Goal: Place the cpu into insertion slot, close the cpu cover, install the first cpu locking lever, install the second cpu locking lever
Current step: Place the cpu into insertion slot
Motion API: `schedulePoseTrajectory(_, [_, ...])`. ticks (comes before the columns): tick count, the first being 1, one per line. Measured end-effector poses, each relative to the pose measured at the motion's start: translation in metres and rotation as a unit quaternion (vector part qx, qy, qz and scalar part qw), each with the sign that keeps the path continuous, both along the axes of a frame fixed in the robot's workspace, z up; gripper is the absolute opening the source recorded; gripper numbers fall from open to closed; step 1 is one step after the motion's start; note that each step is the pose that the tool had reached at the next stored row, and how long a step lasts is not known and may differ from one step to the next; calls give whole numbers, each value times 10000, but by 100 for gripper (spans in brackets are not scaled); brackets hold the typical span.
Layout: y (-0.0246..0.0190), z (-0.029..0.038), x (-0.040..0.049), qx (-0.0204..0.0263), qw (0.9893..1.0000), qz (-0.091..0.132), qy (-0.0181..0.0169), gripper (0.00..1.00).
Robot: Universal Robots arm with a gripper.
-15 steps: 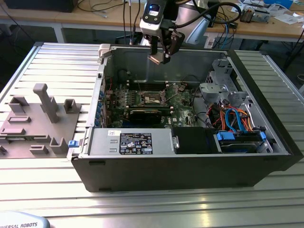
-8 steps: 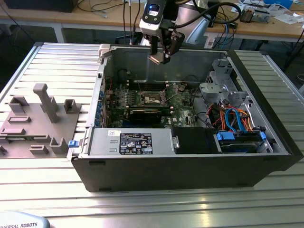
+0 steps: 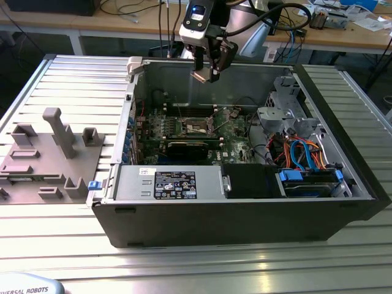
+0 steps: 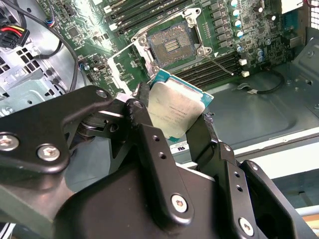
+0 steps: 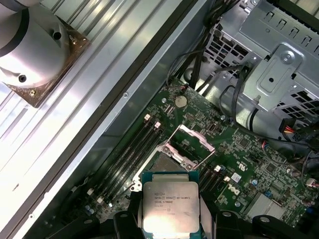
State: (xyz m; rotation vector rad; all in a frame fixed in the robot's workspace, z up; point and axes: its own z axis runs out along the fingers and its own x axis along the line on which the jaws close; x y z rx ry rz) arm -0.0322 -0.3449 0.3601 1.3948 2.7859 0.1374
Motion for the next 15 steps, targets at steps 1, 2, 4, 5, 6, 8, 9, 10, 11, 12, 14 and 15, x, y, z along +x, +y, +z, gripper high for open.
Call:
schedulePoseTrajectory(1, [0,0,0,0,10000,-5,0,54])
schedulePoseTrajectory(2, [0,0,0,0,10000,-11,0,54])
schedulePoseTrajectory(4, [0,-1,0,0,10000,-22,0,54])
schedulePoseTrajectory(5, [0,-1,0,0,10000,-29,0,54])
schedulePoseTrajectory(6, [0,-1,0,0,10000,-34,0,54])
schedulePoseTrajectory(8, [0,-1,0,0,10000,-47,0,54])
schedulePoseTrajectory(9, [0,-2,0,0,10000,-51,0,54])
schedulePoseTrajectory(10, [0,-2,0,0,10000,-58,0,54])
schedulePoseTrajectory(11, [0,-2,0,0,10000,-62,0,54])
schedulePoseTrajectory(12, [0,-2,0,0,10000,-70,0,54])
schedulePoseTrajectory(14, [0,-3,0,0,10000,-80,0,54])
schedulePoseTrajectory(15, [0,-3,0,0,10000,-85,0,54])
